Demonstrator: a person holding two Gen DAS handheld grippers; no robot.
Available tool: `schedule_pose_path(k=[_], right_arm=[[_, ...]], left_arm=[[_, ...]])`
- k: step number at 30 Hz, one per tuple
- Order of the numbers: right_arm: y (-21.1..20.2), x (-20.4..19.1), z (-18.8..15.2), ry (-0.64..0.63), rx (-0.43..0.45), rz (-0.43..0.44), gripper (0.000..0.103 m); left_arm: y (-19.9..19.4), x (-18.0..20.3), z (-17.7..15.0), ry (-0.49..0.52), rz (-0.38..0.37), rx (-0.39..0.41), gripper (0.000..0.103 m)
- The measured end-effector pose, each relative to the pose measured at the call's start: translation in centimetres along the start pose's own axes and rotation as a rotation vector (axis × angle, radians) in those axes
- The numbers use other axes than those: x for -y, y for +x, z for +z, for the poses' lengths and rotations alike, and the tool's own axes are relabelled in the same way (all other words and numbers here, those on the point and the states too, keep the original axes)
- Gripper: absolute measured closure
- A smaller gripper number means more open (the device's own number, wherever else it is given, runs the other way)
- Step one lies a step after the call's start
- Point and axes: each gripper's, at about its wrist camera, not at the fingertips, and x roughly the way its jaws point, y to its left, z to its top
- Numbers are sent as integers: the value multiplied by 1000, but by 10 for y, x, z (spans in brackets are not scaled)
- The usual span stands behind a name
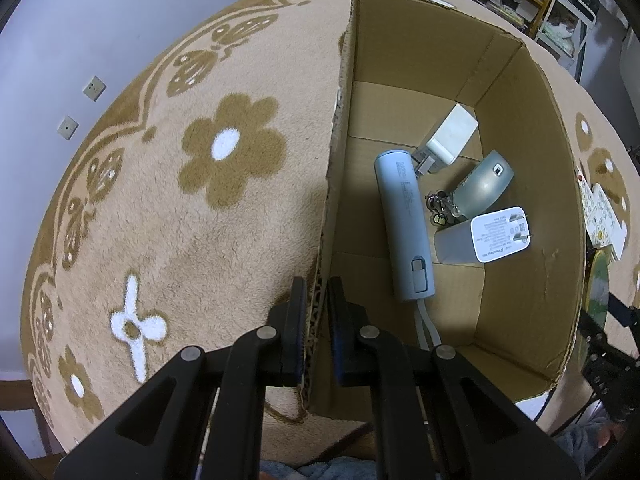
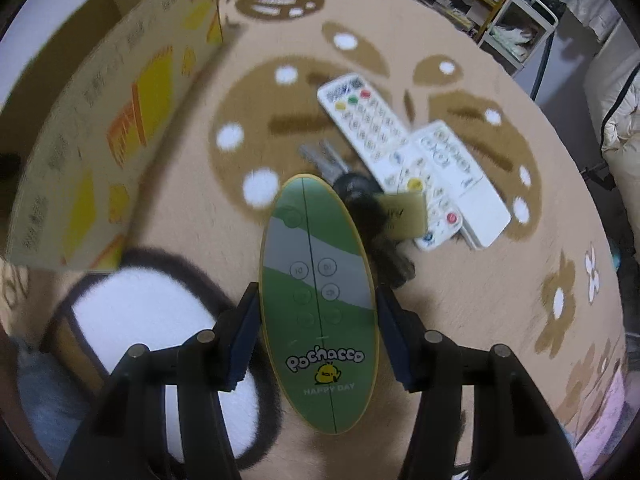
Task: Organize rigid objects
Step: 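Carry the green Pochacco pad into the box and release it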
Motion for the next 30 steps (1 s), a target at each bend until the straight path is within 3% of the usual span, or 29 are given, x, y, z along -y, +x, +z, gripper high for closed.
schedule_pose_path(k=[12,20,30], right_arm=[[-42,4,67,52,189,114,43],[-78,-34,113,26,302,204,43],[-88,-69,143,85,368,374,43]], left_arm=[[-1,-3,1,-15,-13,-2,94],[-1,-2,2,-9,-6,-1,94],[-2,-3,2,-7,-6,5,94]])
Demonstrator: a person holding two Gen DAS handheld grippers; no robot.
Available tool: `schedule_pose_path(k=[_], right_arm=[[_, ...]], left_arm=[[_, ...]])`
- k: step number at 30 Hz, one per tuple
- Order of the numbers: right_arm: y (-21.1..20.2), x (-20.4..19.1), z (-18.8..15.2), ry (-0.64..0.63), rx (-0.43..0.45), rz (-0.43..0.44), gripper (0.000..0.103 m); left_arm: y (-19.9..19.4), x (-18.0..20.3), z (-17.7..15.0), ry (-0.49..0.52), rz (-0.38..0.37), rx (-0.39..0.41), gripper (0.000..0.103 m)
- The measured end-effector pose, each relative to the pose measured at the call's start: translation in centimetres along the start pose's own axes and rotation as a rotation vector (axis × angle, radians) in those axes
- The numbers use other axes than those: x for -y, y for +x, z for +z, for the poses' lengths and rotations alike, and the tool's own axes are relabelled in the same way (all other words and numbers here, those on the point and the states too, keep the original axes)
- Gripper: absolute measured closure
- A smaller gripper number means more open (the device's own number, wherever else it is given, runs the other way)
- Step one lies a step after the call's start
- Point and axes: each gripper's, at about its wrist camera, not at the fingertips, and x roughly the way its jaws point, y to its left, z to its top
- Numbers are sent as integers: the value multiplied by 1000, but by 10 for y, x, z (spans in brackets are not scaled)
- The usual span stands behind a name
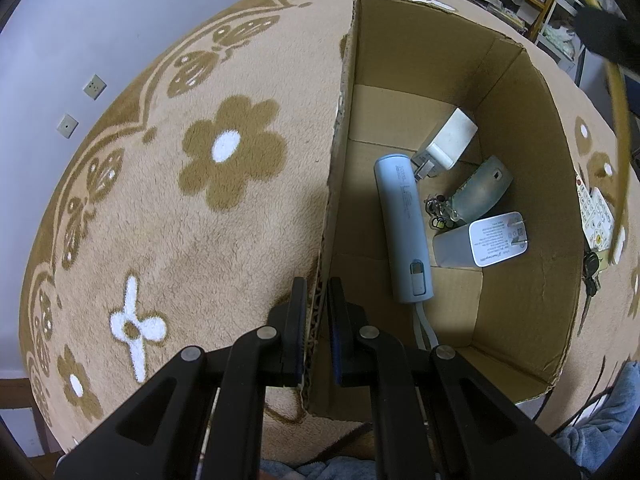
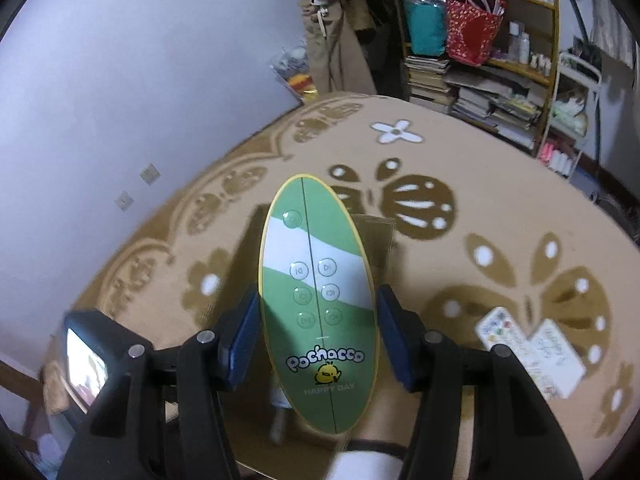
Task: Organize rigid objects
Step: 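Carry the green Pochacco pad into the box and release it, then return the right gripper to the pile and grasp the key bunch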
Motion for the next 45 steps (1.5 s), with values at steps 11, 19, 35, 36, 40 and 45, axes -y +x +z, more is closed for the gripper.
schedule_pose_path(k=[11,19,35,36,40,45], right_arm=[[41,-11,-11,-16,-52,-15,42],[57,-13,-20,-75,-69,-46,42],[13,-20,-18,-187,25,-119,17],[9,-19,-17,-194,28,-126,15],[-14,-12,-20,-263,72,-216,10],[-28,12,-32,-270,45,-297,10]], left_arm=[[0,-1,1,-6,-8,0,94],[1,-2,1,-9,-15,1,94],[2,-4,2,-18,-22,-1,94],[2,-4,2,-19,-20,0,93],[1,-3,2,-22,-24,0,93],[0,-3,1,-21,-22,1,93]])
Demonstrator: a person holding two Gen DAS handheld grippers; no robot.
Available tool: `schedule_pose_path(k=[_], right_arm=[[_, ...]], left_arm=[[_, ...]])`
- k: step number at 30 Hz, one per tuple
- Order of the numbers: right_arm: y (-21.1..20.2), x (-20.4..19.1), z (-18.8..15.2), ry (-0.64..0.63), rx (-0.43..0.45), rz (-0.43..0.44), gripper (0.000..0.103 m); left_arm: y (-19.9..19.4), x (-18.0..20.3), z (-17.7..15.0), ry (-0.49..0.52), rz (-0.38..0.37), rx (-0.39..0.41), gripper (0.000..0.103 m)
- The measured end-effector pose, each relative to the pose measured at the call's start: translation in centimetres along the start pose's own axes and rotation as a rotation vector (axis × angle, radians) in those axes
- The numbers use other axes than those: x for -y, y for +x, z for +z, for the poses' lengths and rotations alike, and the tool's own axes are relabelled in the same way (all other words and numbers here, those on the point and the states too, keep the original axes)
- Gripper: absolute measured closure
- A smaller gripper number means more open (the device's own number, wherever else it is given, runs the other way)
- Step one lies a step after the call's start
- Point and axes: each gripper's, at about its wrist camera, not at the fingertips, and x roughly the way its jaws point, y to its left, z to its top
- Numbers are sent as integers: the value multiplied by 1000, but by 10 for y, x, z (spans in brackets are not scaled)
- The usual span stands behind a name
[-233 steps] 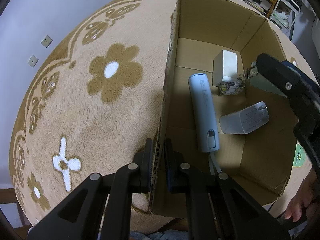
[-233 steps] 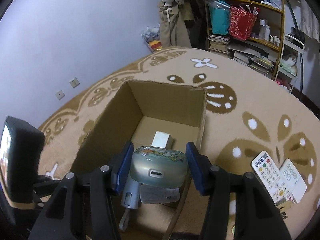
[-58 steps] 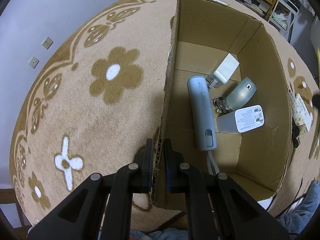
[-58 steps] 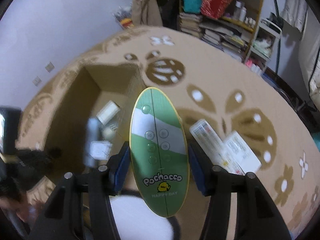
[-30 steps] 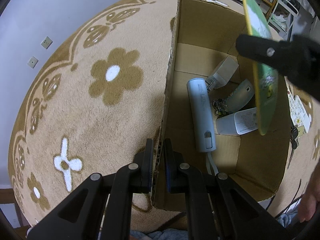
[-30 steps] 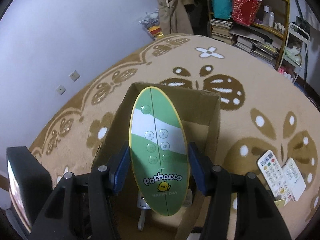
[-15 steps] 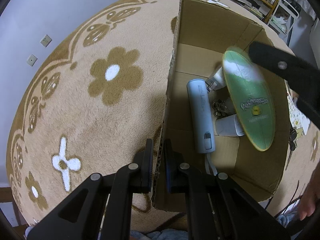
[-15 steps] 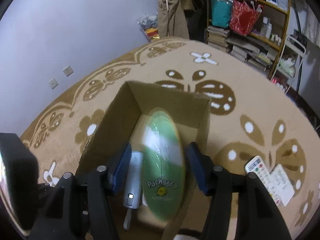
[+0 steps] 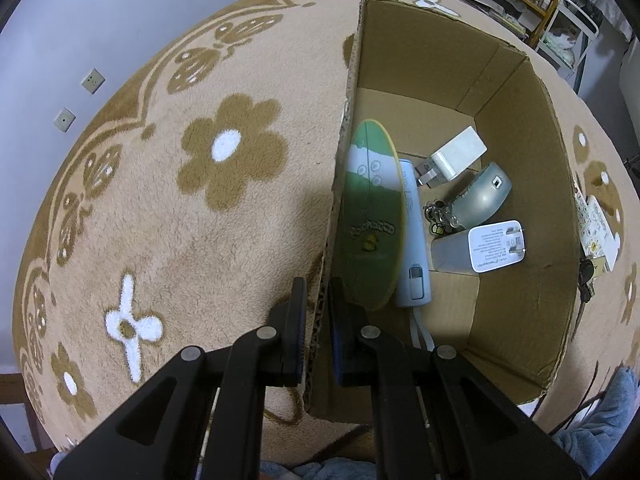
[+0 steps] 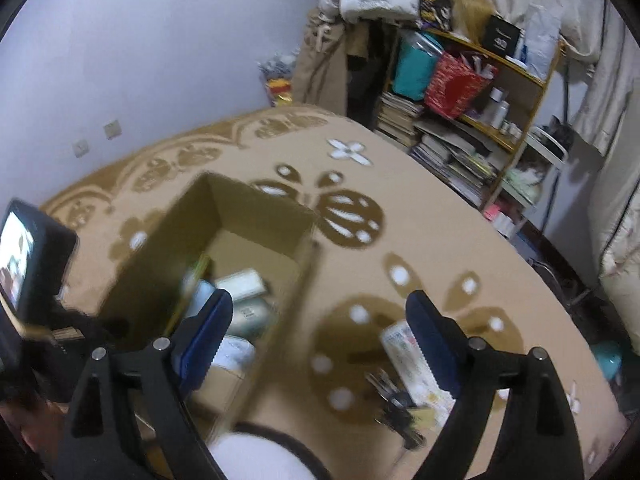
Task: Organize rigid objects
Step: 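Return the right gripper to the pile and grasp the key bunch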
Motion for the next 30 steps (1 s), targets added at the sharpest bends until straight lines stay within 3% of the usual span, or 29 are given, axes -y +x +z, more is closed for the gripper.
schedule_pose_path(k=[12,30], right_arm=[[20,64,-53,101,-142,-92,10],[68,91,-107,200,-276,-117,10]], left_arm=[[0,0,0,3,3,1,93],[0,-1,0,8,5,1,93]])
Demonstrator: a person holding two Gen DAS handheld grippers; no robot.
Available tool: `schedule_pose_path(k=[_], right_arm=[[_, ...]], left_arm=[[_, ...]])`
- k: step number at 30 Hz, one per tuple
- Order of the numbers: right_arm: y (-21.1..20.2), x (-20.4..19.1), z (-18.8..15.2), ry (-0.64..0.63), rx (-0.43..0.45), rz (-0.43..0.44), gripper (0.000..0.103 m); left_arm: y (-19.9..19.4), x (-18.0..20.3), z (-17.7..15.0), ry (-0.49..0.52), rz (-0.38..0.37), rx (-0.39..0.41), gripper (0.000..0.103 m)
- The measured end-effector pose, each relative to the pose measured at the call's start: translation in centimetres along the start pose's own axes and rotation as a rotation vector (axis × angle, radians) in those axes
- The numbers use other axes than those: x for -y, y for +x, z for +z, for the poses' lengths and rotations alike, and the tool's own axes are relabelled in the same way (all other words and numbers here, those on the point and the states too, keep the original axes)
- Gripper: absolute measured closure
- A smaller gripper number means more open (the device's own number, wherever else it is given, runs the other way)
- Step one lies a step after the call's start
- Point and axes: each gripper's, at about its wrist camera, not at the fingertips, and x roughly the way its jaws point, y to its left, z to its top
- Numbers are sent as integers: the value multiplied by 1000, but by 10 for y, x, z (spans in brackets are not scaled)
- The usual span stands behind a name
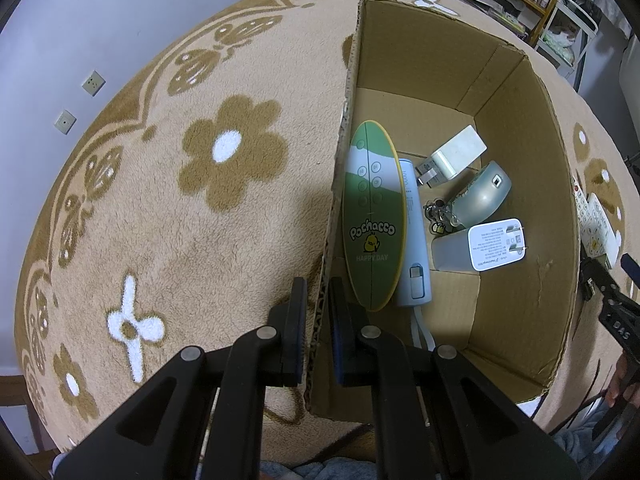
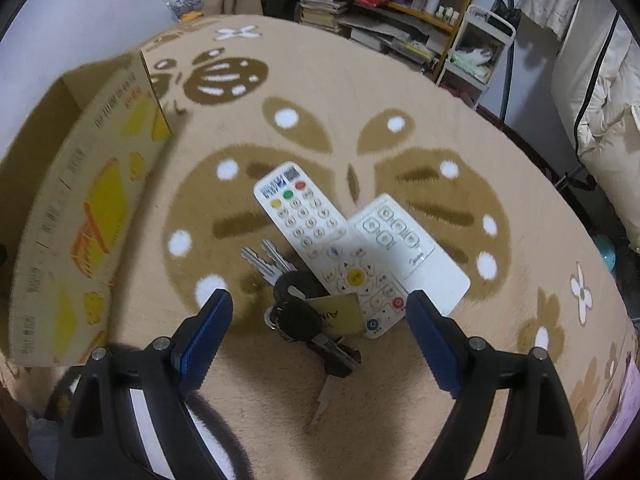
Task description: Organize rigid objects
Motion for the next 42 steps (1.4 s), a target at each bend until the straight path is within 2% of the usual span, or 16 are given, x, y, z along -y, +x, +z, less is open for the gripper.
schedule_pose_path(k=[3,7,10,13,20,26,34,42], right_arm=[[9,-4,-3,-16,-24,-11,10],[20,-8,-5,-36,-54,-19,28],[24,-9,-8,-43,-68,-28,32],[27,-8,-9,-45,-76,-36,41],[25,-4,-9,-24,-68,-12,42],[12,-2,-4,-9,-24,8,43],[-25,-11,13,14,90,86,43],[-61,-37,37,30,212,216,43]], left_arm=[[0,0,0,-1,-1,1,93],[-1,0,1,0,-2,3,93],[-1,0,1,0,-1,4,93],[-1,-1,1,1,0,4,93],[-1,-1,0,1,0,4,93],[-1,-1,1,1,-1,4,93],[-1,-1,0,3,2,4,93],[-2,0,0,4,5,4,93]])
